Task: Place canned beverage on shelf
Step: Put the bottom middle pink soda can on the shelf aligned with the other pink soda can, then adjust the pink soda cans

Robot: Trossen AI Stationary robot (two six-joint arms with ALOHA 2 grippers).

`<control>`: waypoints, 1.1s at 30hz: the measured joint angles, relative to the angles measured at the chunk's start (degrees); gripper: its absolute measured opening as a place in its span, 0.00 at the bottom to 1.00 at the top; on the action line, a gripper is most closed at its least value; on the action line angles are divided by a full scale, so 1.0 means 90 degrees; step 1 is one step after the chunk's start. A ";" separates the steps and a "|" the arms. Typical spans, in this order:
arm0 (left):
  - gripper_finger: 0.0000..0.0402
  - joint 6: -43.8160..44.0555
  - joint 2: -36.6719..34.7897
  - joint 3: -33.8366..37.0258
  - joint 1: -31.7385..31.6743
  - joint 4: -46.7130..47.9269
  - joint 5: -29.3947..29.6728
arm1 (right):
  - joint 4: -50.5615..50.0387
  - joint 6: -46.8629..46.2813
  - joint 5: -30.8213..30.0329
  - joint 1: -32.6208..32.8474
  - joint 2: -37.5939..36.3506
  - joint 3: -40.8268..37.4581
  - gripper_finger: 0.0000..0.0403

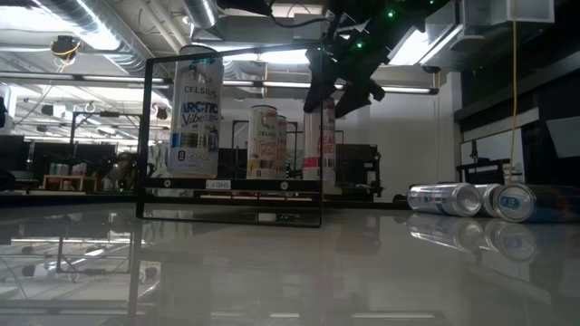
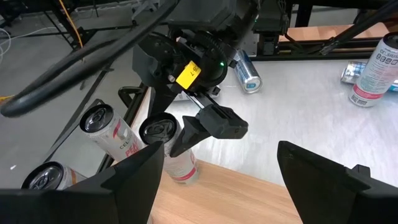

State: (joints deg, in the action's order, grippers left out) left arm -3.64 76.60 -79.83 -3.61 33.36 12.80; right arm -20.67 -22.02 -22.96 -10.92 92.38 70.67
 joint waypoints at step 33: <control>0.76 -0.0253 0.0000 0.0000 -0.0686 -0.0108 0.0854 | -0.0782 0.0947 -0.0358 -0.0877 -0.1224 0.0000 0.88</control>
State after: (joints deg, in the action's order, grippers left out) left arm -5.91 76.60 -79.83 -9.79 32.40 20.49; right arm -27.71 -13.50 -26.19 -18.81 81.36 70.67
